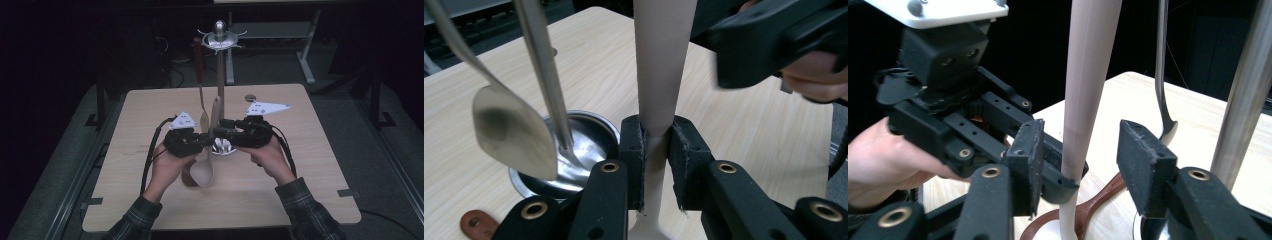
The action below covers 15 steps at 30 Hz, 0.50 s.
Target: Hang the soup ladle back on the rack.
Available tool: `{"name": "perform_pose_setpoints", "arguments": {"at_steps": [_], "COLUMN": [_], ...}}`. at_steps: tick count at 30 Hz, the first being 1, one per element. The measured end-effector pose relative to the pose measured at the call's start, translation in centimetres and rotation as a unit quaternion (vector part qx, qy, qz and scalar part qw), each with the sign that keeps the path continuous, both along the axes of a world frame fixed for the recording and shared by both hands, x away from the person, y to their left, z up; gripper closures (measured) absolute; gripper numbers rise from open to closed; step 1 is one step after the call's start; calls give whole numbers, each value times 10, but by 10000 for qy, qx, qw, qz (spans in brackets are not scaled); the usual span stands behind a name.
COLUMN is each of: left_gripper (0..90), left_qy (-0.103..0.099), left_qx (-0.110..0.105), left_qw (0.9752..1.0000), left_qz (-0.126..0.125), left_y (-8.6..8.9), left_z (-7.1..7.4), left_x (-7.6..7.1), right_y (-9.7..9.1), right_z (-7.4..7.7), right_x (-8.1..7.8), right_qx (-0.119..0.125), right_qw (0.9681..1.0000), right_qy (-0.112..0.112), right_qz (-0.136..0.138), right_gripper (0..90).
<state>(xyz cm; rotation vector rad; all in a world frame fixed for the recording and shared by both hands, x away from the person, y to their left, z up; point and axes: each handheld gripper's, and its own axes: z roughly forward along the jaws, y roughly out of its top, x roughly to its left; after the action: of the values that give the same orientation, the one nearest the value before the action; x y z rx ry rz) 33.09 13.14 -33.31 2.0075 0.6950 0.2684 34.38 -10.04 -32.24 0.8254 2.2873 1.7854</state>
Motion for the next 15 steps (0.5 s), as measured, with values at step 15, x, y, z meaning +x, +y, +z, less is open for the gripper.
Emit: {"name": "perform_pose_setpoints", "arguments": {"at_steps": [15], "left_gripper": [770], "left_qy": [-61], "left_qx": [74], "left_qw": [9999], "left_qz": [30], "left_y": [-5], "left_z": [-2], "left_x": [-3], "right_y": [6], "right_z": [-11], "right_x": [1], "right_qx": [81], "right_qw": [9998], "right_qy": [150], "right_qz": [-40], "right_gripper": [748]}}
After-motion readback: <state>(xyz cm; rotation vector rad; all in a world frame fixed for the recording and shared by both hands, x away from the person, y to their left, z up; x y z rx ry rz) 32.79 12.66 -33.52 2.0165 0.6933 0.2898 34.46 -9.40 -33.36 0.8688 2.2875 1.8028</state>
